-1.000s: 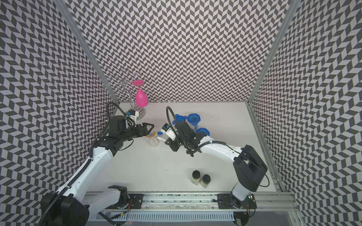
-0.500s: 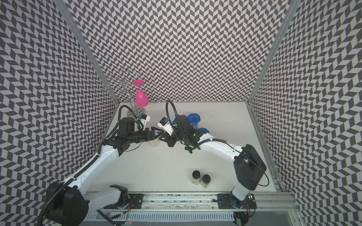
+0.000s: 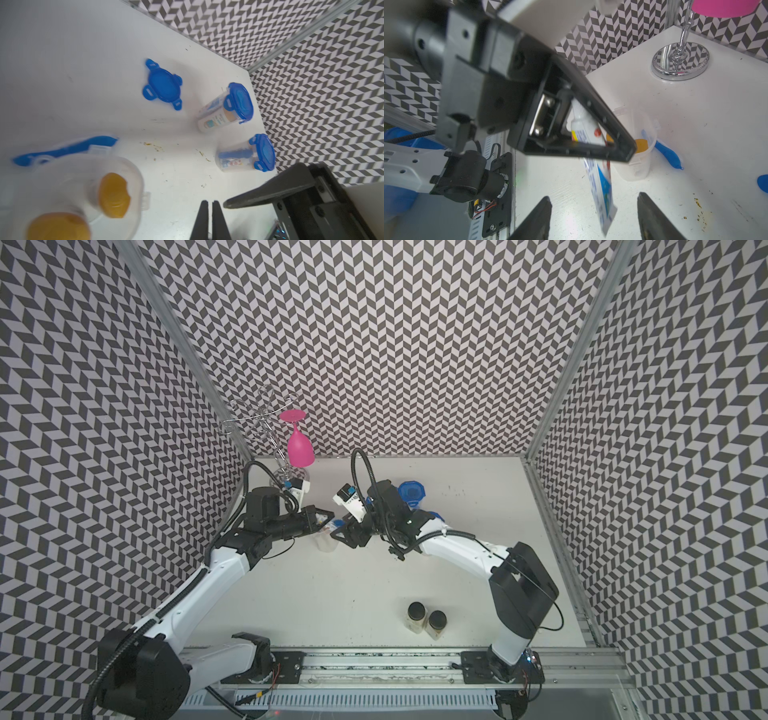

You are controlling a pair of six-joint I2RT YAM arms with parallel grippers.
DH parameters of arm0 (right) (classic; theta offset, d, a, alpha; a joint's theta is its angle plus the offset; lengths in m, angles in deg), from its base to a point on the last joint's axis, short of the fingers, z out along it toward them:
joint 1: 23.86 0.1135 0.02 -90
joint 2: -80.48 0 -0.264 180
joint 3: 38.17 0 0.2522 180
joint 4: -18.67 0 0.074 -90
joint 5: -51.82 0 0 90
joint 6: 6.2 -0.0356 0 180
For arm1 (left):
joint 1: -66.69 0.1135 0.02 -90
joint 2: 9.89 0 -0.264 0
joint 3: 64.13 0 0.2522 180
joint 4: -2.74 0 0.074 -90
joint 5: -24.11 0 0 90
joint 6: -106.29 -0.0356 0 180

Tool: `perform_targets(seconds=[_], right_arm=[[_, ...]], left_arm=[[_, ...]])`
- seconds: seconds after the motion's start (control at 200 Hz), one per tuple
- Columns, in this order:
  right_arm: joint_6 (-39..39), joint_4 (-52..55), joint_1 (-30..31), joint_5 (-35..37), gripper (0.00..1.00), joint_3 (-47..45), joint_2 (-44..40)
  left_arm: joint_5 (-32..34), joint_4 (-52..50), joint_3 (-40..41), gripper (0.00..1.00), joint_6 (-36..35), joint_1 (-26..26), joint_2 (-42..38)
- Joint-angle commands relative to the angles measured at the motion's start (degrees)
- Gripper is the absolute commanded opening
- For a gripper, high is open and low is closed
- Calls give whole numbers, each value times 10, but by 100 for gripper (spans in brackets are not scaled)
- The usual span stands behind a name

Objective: Pack away toiletry kits
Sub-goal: Place the toiletry item into the container.

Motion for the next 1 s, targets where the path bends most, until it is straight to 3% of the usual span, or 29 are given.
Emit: perform_targets(seconds=[0.0,0.265,0.576,0.741,0.906,0.991], right_arm=[[0,-9,-10,29,71,-4,-22],[-14,-17,-23,45,72,-36,-50],[-47,-23,-69,47,72,-46,-60],[-52,-21,-94,50,73,-46,-68],[-47,-15,-111,58,73,-44,-78],[-47,-11,-117,60,72,-43,-84]], left_arm=[[129,-48,-55,0,-89,9,-4],[271,-29,-73,0,-152,0,38],[309,7,-45,0,-159,-37,81],[337,8,-33,8,-152,-63,102],[328,12,-23,32,-135,-71,108],[331,5,-27,38,-125,-72,109]])
